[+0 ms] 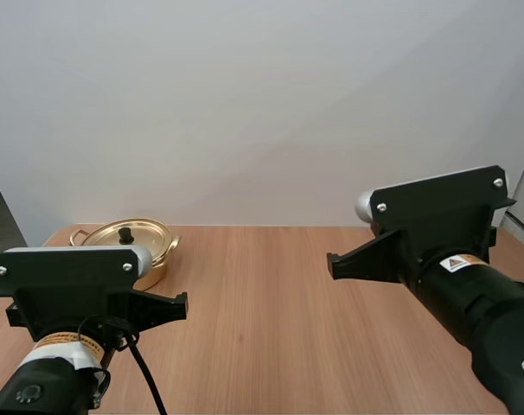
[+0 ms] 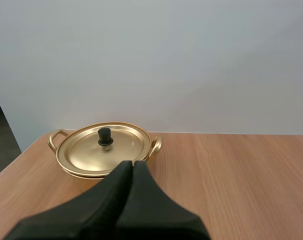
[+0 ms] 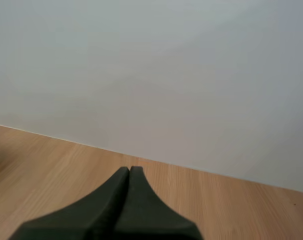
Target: Open the pot, put the car inside, and close it
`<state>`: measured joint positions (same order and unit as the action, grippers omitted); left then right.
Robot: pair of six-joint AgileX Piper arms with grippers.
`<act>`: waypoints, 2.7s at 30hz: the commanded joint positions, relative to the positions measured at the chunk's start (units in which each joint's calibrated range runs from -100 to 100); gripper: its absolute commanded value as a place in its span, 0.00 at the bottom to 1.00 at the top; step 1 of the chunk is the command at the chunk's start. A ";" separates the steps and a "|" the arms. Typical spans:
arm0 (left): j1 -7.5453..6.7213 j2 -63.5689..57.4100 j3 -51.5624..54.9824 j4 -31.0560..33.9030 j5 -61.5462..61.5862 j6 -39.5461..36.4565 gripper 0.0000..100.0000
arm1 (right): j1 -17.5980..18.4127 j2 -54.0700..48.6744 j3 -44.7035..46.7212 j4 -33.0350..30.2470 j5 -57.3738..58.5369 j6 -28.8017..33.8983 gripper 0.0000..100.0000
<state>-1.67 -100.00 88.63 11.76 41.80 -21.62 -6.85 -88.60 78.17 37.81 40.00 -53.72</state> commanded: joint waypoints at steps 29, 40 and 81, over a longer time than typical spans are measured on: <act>0.00 0.00 -0.02 0.45 -0.70 0.05 0.01 | 3.56 -11.40 21.83 -30.09 -7.89 36.43 0.00; 0.00 0.00 -0.02 0.45 -0.70 0.05 0.01 | 4.91 -11.40 21.83 -32.93 -8.70 36.94 0.00; 0.00 0.00 -0.02 0.45 -0.70 0.05 0.01 | 5.77 -11.40 21.83 -37.81 -8.70 42.43 0.00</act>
<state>-1.67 -100.00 88.63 12.24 41.11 -21.62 -1.08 -100.00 100.00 0.00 31.31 -11.27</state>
